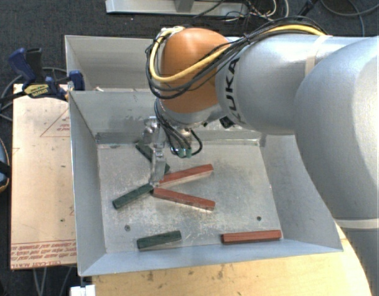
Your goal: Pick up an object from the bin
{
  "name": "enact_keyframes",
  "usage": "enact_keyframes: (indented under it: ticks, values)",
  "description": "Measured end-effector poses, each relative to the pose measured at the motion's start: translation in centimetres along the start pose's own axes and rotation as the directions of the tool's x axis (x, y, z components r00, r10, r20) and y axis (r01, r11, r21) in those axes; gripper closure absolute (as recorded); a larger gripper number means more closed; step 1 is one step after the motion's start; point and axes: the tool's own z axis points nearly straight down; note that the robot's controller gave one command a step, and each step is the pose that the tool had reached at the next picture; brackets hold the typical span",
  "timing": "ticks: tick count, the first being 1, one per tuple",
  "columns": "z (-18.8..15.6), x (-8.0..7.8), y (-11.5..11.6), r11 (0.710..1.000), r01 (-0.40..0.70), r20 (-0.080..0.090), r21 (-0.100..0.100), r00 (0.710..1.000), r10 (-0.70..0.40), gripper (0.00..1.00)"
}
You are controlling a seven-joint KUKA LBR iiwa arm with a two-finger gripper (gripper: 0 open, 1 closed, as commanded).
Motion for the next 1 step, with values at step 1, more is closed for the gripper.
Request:
enact_keyframes:
  ticks: [1]
  values:
    - [8.73,2.94,0.67,0.998,-0.064,-0.002,0.001,0.998,0.064,0.0]
